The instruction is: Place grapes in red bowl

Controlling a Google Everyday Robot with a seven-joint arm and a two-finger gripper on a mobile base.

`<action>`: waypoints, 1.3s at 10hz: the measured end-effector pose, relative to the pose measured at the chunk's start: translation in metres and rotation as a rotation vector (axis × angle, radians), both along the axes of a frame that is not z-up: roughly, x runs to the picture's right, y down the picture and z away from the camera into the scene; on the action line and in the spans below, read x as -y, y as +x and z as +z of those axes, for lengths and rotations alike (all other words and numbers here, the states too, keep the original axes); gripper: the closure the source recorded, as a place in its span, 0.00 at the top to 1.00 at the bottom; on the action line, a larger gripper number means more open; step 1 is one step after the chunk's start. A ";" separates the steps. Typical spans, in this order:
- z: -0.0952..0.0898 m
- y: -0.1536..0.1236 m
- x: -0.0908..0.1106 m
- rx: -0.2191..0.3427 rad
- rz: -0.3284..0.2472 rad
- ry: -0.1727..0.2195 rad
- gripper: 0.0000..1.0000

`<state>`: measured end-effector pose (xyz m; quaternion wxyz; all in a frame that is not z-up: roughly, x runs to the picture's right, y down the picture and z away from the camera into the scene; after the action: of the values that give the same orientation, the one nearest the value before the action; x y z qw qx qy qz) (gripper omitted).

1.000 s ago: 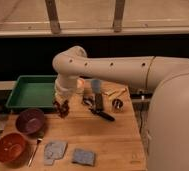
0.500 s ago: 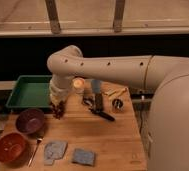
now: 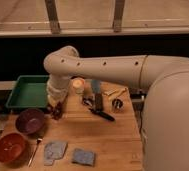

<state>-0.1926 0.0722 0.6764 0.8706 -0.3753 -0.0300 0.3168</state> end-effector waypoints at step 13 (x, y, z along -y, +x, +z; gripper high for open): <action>-0.066 -0.168 -0.113 0.378 -0.404 -0.082 0.00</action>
<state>-0.3604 0.1853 0.6109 0.8791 -0.4610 -0.1039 0.0622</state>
